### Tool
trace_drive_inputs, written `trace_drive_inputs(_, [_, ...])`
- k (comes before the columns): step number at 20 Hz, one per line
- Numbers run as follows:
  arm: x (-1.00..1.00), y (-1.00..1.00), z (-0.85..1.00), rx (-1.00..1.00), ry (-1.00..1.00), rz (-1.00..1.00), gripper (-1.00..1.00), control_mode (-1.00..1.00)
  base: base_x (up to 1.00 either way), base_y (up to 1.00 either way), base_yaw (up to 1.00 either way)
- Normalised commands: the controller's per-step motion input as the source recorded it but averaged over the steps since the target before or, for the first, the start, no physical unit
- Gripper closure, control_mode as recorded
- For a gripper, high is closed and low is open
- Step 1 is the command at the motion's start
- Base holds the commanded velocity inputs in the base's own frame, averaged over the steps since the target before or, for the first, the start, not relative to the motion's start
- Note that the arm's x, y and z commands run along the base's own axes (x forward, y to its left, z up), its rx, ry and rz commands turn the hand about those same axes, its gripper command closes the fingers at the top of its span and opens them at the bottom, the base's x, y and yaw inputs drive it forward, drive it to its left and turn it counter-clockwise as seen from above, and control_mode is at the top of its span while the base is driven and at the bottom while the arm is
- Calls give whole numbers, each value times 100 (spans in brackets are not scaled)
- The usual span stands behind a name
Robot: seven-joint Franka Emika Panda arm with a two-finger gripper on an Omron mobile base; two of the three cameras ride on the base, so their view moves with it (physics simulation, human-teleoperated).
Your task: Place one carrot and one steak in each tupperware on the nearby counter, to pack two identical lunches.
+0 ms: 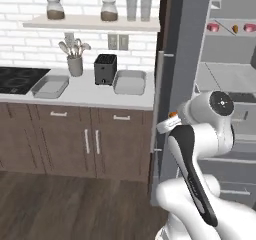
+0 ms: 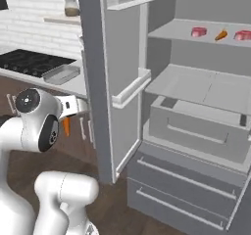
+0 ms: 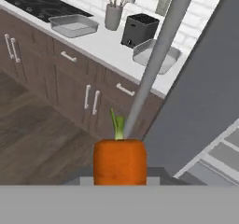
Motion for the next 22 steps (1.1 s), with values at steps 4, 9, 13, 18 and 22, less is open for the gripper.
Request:
trace_drive_inputs(4, [0,0,0,0,0,0,100,100,32,100,56])
trace_drive_inputs(9, [0,0,0,0,0,0,100,100,74,85,55])
trace_drive_inputs(13, [0,0,0,0,0,0,100,100,100,43,42])
trace_drive_inputs(18, [0,0,0,0,0,0,100,100,100,6,11])
trace_drive_inputs(22, [0,0,0,0,0,0,100,100,100,0,-10])
